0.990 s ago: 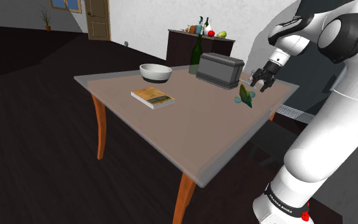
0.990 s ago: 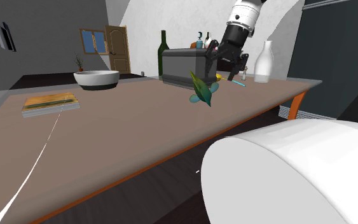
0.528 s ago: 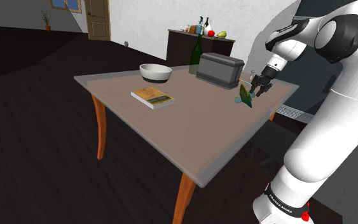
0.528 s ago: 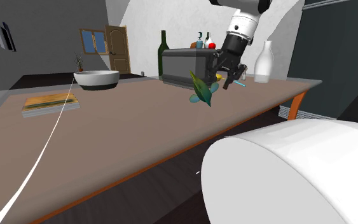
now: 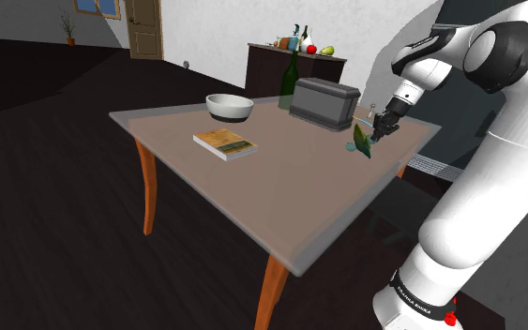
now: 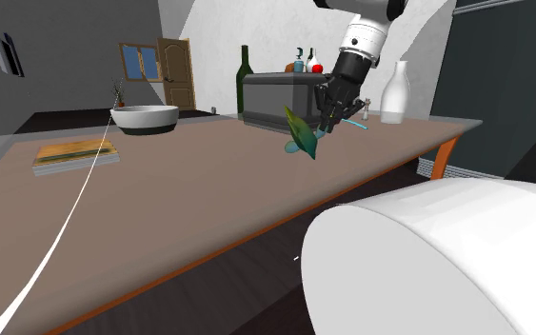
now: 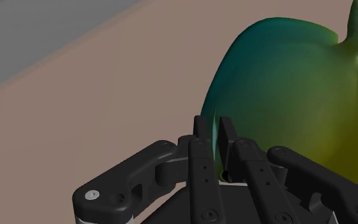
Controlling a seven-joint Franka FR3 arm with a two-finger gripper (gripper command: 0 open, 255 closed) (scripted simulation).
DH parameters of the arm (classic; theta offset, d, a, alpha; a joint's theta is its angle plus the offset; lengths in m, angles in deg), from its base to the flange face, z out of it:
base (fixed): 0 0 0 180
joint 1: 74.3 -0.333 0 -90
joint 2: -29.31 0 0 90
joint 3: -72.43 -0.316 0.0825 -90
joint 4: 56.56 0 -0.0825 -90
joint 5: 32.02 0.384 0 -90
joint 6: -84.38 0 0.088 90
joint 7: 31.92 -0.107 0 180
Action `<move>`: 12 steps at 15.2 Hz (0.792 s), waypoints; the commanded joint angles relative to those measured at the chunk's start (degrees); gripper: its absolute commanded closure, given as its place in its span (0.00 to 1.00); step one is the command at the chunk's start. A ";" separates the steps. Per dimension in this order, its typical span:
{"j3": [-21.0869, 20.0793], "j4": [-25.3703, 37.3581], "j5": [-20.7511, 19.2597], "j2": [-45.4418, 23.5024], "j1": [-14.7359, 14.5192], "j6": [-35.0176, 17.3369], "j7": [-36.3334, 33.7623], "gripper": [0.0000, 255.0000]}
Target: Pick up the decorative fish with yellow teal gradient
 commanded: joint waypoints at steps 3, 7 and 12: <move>-0.10 0.92 -0.43 0.54 -0.12 1.27 -0.65 1.00; -0.12 3.50 -0.91 1.05 -0.14 4.04 -1.68 1.00; -0.10 7.07 -1.19 1.31 -0.11 7.63 -2.77 1.00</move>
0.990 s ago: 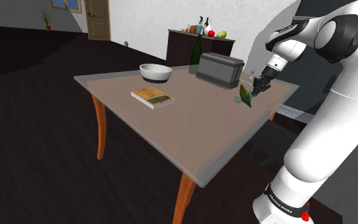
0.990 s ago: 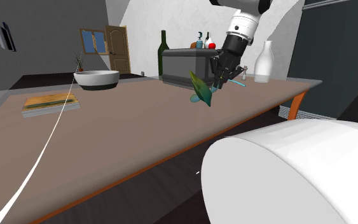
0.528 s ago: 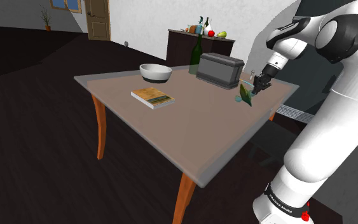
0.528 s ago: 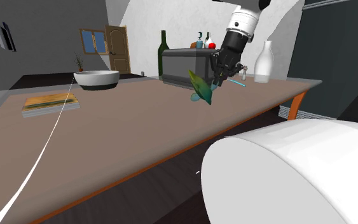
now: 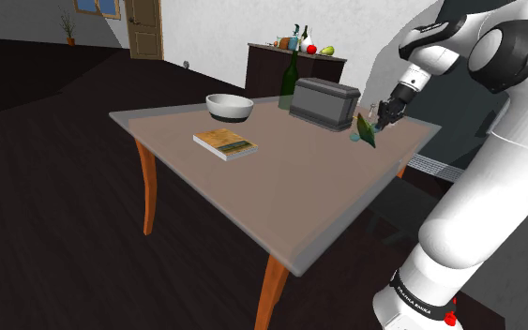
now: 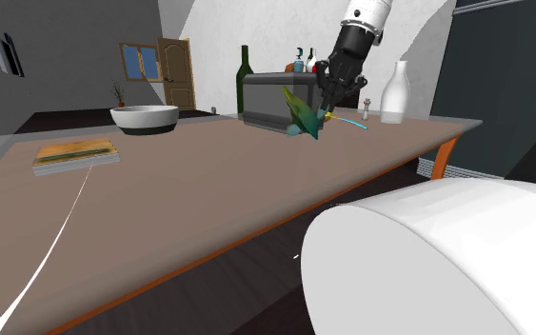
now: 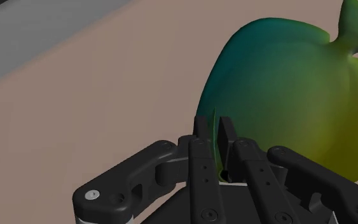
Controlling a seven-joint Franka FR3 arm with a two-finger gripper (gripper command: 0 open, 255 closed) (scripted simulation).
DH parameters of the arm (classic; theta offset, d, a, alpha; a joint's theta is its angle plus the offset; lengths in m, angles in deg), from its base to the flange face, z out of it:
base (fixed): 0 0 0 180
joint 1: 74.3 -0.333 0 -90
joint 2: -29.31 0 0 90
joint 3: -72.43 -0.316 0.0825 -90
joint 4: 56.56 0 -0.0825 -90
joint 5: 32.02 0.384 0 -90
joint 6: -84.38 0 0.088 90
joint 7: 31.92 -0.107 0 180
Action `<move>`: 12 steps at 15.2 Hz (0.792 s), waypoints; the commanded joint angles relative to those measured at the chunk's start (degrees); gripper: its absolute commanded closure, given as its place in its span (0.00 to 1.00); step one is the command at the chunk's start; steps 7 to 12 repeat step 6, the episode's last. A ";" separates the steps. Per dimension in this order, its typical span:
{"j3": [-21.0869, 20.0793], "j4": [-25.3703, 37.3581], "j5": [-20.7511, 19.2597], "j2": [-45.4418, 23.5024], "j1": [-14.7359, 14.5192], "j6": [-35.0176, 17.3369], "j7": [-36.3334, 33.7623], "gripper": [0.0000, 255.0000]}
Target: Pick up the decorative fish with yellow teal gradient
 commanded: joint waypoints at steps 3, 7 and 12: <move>0.08 3.20 -0.05 0.00 0.07 3.10 -0.79 1.00; 0.11 4.13 -0.02 -0.07 0.09 3.96 -0.98 1.00; 0.11 4.13 -0.02 -0.07 0.09 3.96 -0.98 1.00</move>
